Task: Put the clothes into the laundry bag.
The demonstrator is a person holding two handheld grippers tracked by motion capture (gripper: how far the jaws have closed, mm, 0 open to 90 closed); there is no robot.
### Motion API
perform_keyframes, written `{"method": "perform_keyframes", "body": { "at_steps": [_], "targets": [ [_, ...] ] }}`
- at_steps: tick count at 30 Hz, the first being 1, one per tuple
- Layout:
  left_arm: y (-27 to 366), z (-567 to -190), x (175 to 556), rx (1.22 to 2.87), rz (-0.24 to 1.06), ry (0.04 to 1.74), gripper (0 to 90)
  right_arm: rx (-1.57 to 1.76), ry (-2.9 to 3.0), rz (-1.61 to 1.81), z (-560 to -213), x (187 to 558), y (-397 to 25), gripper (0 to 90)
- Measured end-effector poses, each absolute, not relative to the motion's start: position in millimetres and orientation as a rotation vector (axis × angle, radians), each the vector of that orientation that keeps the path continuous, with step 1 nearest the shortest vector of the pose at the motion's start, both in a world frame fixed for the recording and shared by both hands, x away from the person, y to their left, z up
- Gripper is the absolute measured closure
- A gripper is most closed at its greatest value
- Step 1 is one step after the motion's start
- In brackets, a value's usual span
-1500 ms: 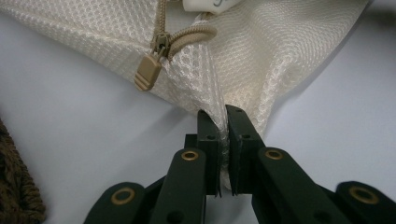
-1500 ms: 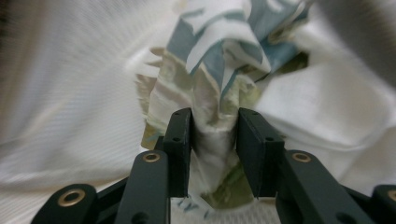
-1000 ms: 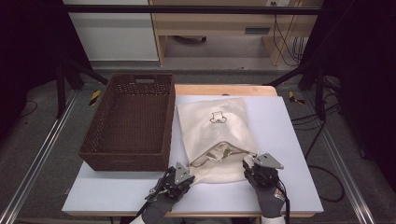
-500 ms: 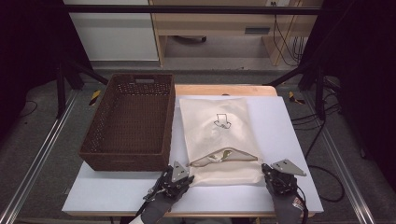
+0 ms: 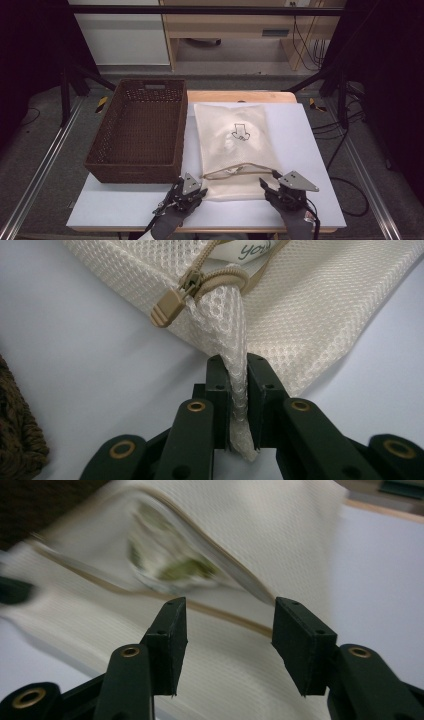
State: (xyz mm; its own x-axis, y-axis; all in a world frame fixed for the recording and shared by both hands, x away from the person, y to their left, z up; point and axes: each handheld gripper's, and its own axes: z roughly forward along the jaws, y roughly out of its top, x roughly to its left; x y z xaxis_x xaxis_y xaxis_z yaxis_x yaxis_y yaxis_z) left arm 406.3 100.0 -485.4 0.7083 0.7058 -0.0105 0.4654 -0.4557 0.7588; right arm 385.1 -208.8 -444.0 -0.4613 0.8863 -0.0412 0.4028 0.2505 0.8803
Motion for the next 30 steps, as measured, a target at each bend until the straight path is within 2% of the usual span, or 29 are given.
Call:
{"method": "perform_keyframes", "body": {
  "at_steps": [3, 8, 11, 16, 27, 30],
  "targets": [
    [100, -485, 406, 2.137, 0.400, 0.887, 80.2, 1.123, 2.022, 1.236, -444, 390, -185, 49.9],
    [99, -485, 406, 2.143, 0.409, 0.880, 82.2, 1.154, 2.084, 1.179, -456, 416, -150, 65.2],
    [99, -485, 406, 2.143, 0.408, 0.881, 83.3, 1.188, 2.090, 1.132, -464, 431, -137, 77.2],
    [99, -484, 405, 2.154, 0.403, 0.884, 84.4, 1.222, 2.086, 1.073, -475, 455, -117, 89.5],
    [105, -482, 405, 2.168, 0.375, 0.886, 84.8, 1.235, 1.979, 0.962, -483, 492, -102, 89.9],
    [104, -481, 405, 2.168, 0.384, 0.889, 84.2, 1.249, 2.020, 1.039, -477, 484, -109, 78.8]
  ]
}}
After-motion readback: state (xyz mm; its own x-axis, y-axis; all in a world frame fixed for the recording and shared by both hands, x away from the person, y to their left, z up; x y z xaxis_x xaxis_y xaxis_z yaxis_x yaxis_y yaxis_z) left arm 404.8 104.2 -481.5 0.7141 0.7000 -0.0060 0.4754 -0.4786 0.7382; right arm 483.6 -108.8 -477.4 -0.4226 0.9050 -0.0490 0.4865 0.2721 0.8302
